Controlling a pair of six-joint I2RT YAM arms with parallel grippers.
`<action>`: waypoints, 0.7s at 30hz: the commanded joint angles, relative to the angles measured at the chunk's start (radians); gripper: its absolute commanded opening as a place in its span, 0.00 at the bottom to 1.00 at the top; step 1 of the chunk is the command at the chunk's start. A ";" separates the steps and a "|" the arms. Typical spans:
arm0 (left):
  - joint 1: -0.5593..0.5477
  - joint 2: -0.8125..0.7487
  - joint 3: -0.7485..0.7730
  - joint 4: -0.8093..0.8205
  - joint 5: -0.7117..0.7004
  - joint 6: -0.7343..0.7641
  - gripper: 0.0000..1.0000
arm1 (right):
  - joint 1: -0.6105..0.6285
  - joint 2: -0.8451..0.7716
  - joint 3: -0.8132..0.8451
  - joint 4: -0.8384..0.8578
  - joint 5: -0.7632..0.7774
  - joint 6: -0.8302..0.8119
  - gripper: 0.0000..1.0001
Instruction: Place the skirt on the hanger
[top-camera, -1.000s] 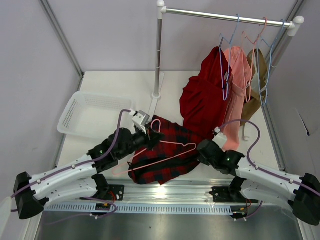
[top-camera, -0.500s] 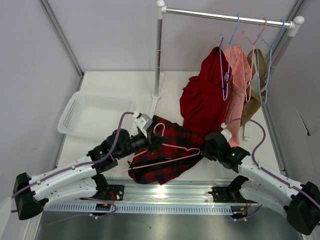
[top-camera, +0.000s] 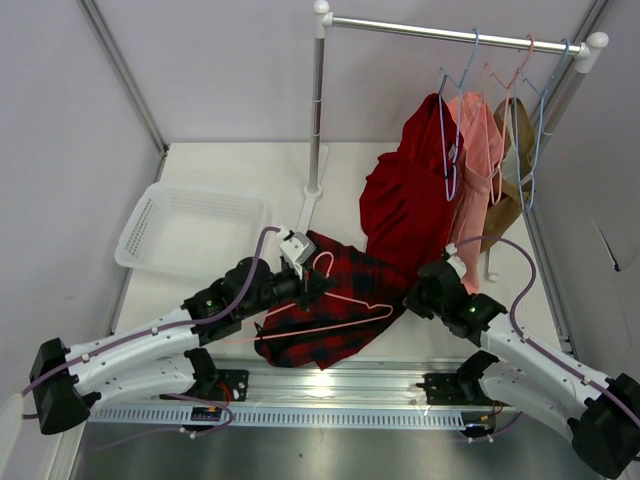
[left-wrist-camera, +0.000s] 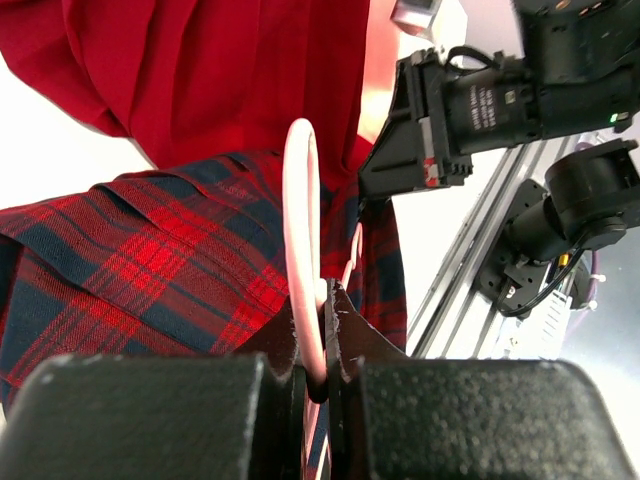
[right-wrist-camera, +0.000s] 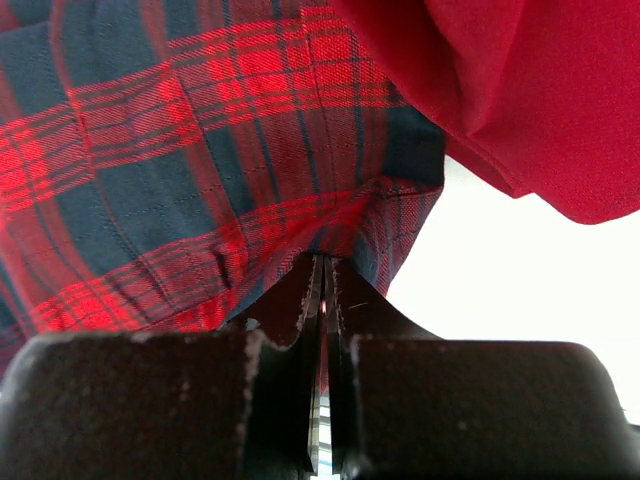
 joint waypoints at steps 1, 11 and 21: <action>-0.007 0.005 0.038 0.025 -0.011 0.024 0.00 | -0.011 -0.026 0.009 0.025 0.010 0.002 0.00; -0.007 0.010 0.016 0.060 -0.023 -0.003 0.00 | -0.011 -0.049 -0.015 0.043 -0.006 0.019 0.00; -0.007 0.033 0.007 0.132 -0.084 -0.034 0.00 | -0.011 -0.073 -0.024 0.028 -0.043 0.026 0.00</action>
